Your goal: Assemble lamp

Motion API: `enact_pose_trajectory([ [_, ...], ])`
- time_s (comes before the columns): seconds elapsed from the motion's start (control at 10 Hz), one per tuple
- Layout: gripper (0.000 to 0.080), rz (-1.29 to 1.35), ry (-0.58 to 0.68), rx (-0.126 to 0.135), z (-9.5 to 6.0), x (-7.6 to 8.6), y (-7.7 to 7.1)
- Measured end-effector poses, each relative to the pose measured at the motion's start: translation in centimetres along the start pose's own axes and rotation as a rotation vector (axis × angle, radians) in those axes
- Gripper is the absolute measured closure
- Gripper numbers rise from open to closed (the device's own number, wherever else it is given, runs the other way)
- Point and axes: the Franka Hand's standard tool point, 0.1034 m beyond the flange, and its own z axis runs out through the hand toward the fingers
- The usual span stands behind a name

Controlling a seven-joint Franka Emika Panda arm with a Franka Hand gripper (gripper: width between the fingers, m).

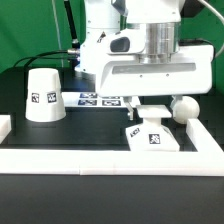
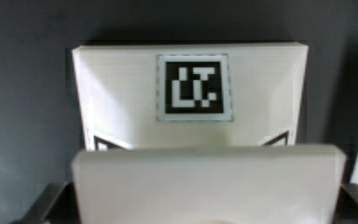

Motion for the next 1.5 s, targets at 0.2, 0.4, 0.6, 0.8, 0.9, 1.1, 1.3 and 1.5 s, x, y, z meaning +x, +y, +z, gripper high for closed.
enact_pose_trajectory([
  [0.2, 0.0263, -0.005, 0.02, 0.004, 0.1, 1.7, -0.4],
  [0.4, 0.0263, -0.005, 0.033, 0.007, 0.1, 2.8, -1.1],
  [0.6, 0.0263, -0.009, 0.044, 0.011, 0.2, 3.6, -1.8],
  [0.8, 0.0263, 0.003, 0.053, 0.017, 0.2, 4.5, -2.5],
  [0.9, 0.0263, 0.014, 0.052, 0.018, 0.2, 4.8, -2.6],
  [1.1, 0.0263, 0.051, 0.045, 0.019, 0.3, 5.1, -2.8],
  [1.3, 0.0263, 0.048, 0.045, 0.019, 0.3, 5.1, -2.8],
  [1.5, 0.0116, 0.035, 0.042, 0.019, 0.2, 4.0, -2.9],
])
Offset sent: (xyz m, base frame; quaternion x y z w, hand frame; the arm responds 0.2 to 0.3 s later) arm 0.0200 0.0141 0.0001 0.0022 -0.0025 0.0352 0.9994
